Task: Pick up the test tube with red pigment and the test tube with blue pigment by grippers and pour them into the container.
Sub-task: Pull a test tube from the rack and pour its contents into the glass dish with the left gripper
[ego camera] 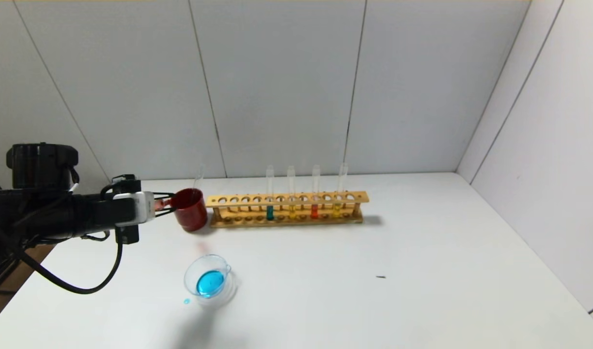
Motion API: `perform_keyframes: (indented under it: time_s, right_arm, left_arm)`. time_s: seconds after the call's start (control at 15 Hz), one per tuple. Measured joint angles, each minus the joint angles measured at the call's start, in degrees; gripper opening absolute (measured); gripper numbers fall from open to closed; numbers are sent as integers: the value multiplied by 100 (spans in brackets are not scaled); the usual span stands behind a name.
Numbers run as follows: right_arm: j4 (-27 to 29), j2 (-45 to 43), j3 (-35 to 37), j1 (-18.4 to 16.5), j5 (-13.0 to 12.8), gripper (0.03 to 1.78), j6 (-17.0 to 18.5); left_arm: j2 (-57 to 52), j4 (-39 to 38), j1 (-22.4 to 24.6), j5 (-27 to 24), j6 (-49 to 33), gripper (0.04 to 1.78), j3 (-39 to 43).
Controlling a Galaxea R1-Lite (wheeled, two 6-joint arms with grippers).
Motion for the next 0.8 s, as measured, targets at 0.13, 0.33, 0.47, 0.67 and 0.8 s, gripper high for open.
perform_keyframes:
  time_s: [0.13, 0.33, 0.47, 0.67, 0.8]
  right_arm:
    - [0, 0, 0, 2, 0, 175, 0]
    - [0, 0, 0, 2, 0, 175, -2]
    - [0, 0, 0, 0, 2, 175, 0]
    - [0, 0, 0, 0, -2, 175, -2]
    - [0, 0, 0, 0, 0, 175, -2]
  left_arm:
    - [37, -6, 9, 6, 240, 33, 33]
    - [63, 0, 9, 6, 621, 33, 59]
    - [76, 0, 9, 37, 885, 33, 30]
    - [72, 16, -20, 108, 1163, 33, 41]
    - [65, 22, -118, 218, 1197, 33, 57]
